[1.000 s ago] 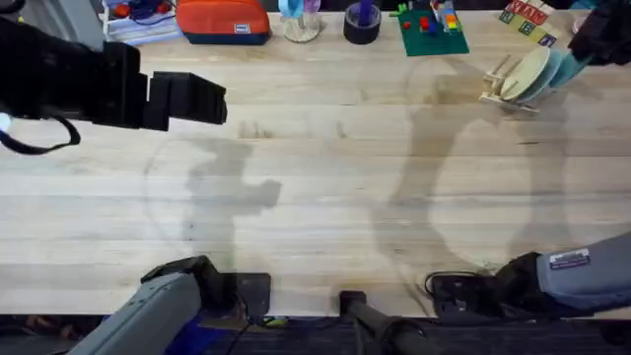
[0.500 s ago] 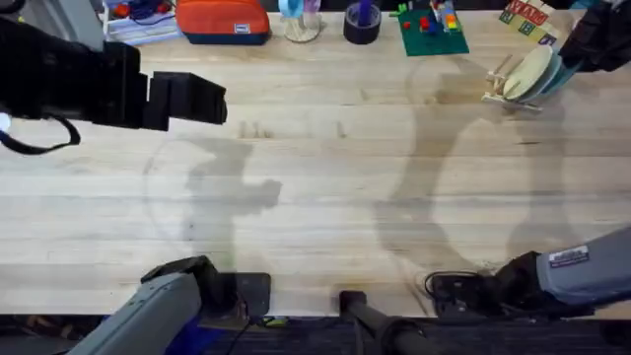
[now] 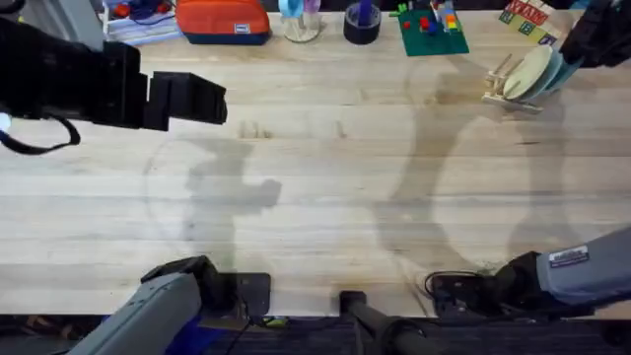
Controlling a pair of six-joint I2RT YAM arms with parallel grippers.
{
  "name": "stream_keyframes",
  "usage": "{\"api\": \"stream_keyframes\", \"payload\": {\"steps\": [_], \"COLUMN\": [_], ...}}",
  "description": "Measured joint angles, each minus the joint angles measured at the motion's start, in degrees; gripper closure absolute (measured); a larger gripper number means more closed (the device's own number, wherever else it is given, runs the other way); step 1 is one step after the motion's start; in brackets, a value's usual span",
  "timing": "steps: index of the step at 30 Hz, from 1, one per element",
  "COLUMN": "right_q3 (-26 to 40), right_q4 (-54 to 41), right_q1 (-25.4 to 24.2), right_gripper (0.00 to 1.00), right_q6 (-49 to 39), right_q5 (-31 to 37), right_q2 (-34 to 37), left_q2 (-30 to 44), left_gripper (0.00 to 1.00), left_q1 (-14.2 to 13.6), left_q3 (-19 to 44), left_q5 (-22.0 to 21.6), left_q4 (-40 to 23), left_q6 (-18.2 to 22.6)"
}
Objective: Pick up the plates from the table one by one and place each into a slot on the dish rack.
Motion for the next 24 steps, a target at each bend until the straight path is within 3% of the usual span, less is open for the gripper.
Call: {"api": "stream_keyframes", "payload": {"steps": [24], "right_q3": [0.00], "right_q4": [1.25], "right_q1": [0.00], "right_gripper": [0.972], "right_q6": [-4.19], "right_q5": [-0.17], "right_q2": [0.02], "left_q2": [0.00], "left_gripper": [0.008], "left_q1": [0.01], "left_q3": [0.00], "left_q5": [0.01], "left_q4": [0.00], "left_q6": [-0.01]}}
